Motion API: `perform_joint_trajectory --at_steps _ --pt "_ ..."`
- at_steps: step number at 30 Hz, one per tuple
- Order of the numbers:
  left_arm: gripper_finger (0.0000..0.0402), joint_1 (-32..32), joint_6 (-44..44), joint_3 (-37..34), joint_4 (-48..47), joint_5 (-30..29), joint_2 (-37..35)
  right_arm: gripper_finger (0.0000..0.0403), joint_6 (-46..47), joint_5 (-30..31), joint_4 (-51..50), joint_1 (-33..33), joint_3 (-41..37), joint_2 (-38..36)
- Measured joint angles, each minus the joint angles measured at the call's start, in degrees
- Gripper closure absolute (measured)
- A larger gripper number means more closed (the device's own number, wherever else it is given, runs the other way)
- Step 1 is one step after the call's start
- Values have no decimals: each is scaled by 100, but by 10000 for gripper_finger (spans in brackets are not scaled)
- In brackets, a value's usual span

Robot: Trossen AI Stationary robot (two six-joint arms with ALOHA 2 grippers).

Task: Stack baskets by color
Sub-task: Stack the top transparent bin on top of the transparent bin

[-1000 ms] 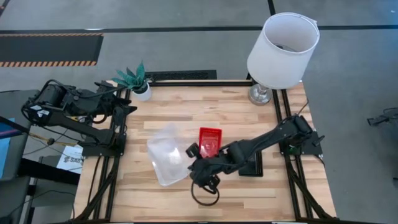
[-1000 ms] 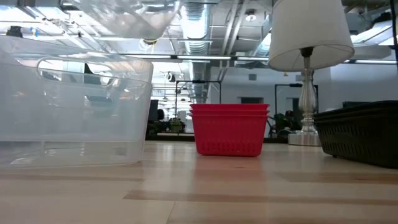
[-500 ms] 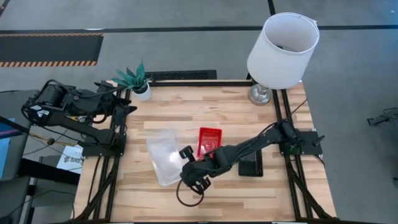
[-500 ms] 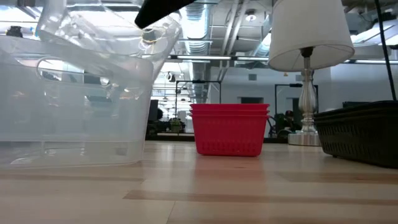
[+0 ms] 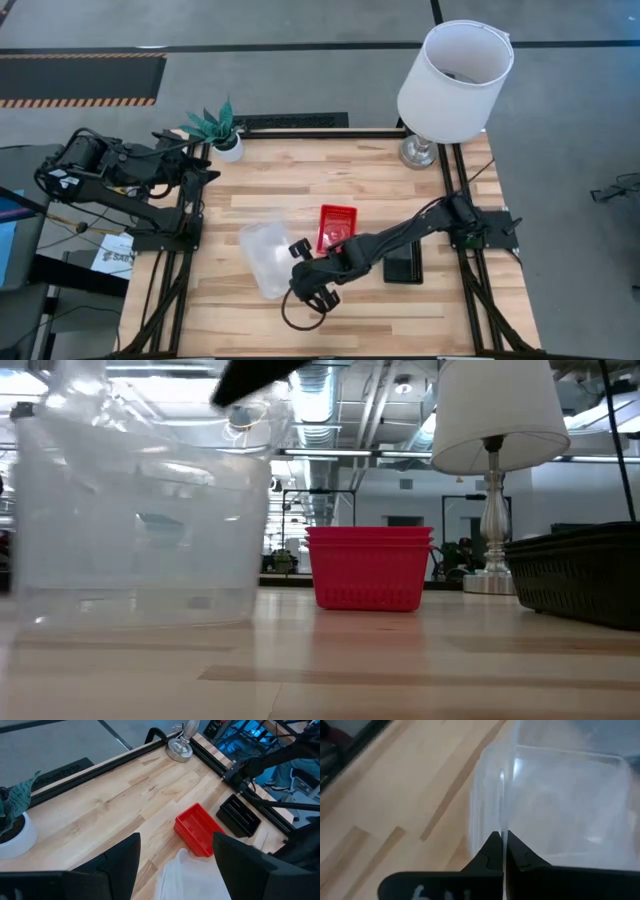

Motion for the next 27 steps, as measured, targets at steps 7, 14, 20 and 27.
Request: perform_joint_trajectory --at_steps 7,14,20,27 --pt "168 0 -4 0 -1 13 1 394 15 35 -238 -75 -11 66" --pt "168 0 -7 0 0 36 2 394 15 33 -426 -70 -13 74" --pt "168 0 -1 0 0 38 2 388 -1 32 -724 -63 -13 74" --pt "168 0 17 0 0 44 1 335 1 57 -715 -70 -13 64"
